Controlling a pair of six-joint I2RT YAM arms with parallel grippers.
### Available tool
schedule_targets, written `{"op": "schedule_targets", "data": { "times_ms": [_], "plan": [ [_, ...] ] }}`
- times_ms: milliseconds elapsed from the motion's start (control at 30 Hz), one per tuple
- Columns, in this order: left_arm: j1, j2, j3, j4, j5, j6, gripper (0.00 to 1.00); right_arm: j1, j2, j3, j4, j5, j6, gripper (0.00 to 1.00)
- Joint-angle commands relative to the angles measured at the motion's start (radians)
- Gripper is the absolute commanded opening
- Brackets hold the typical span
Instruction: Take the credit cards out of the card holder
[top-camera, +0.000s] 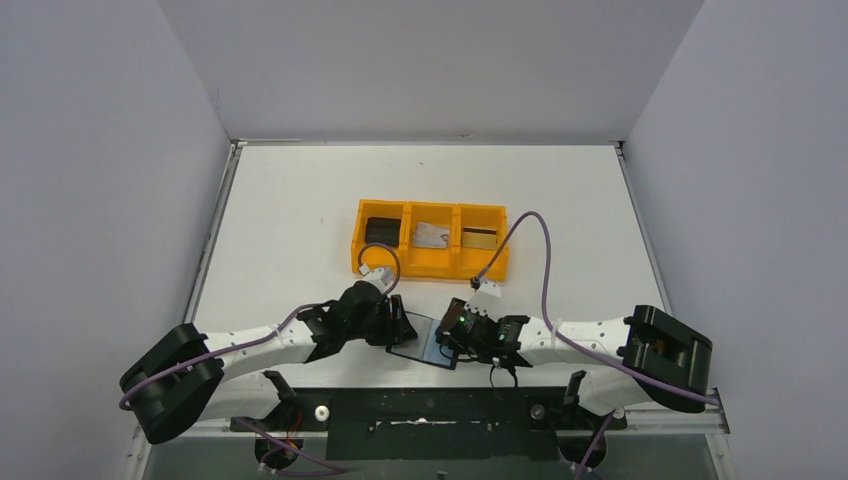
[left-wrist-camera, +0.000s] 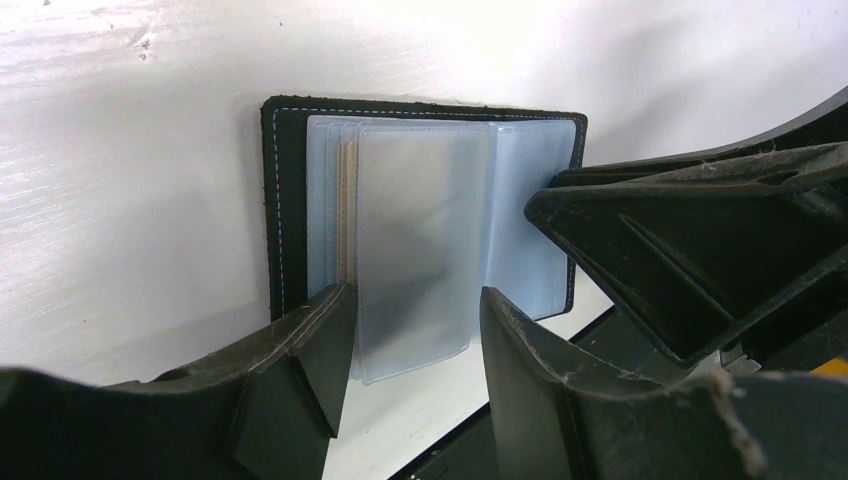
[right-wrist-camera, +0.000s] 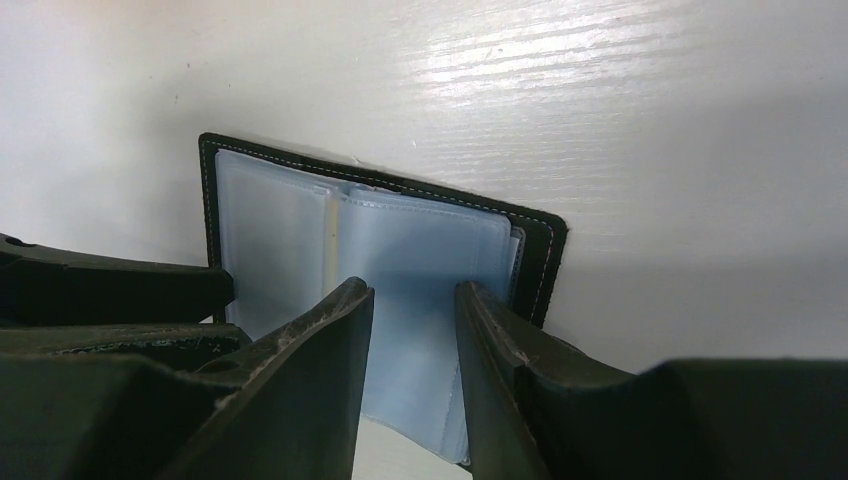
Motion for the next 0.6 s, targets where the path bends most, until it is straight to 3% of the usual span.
{"op": "schedule_targets", "data": {
  "times_ms": [0,567],
  "plan": [
    [-0.017,-0.020,0.043,0.071,0.041,0.001,0.47,-0.006,0.020,-0.020,0.011,-0.010,0.001,0.38],
    [-0.030,-0.054,0.066,0.037,0.018,0.008,0.36,-0.013,-0.002,-0.046,0.034,-0.015,0.010,0.38]
  ]
}}
